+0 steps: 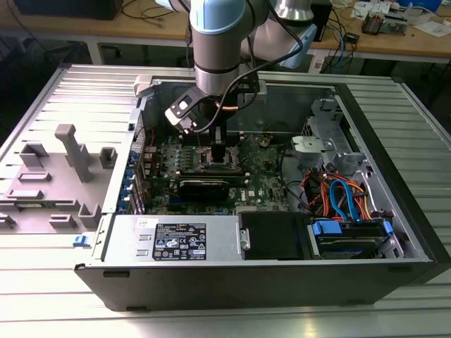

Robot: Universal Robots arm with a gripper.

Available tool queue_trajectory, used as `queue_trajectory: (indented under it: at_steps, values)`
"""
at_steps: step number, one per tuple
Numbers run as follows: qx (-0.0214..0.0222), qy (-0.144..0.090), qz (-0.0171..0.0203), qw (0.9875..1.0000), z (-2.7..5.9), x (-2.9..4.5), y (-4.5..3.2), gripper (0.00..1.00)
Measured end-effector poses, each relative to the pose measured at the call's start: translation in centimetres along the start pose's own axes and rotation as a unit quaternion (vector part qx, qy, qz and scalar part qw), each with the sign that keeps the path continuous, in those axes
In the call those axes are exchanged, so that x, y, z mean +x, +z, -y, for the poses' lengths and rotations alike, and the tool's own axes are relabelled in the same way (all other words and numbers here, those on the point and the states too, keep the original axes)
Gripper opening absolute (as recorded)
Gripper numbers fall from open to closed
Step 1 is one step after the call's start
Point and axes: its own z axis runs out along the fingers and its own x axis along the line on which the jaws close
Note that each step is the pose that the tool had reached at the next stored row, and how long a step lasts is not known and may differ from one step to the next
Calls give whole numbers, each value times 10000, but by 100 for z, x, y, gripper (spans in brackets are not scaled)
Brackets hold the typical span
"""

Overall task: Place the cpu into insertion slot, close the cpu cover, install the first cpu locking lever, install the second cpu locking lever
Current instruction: 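Place the cpu into insertion slot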

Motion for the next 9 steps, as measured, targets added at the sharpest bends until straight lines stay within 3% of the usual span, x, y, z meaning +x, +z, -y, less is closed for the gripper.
queue_trajectory:
  at_steps: [7,9]
  values:
    - [1,-18,-1,10000,0,0,0,51]
    - [2,-21,-1,10000,-1,0,-3,37]
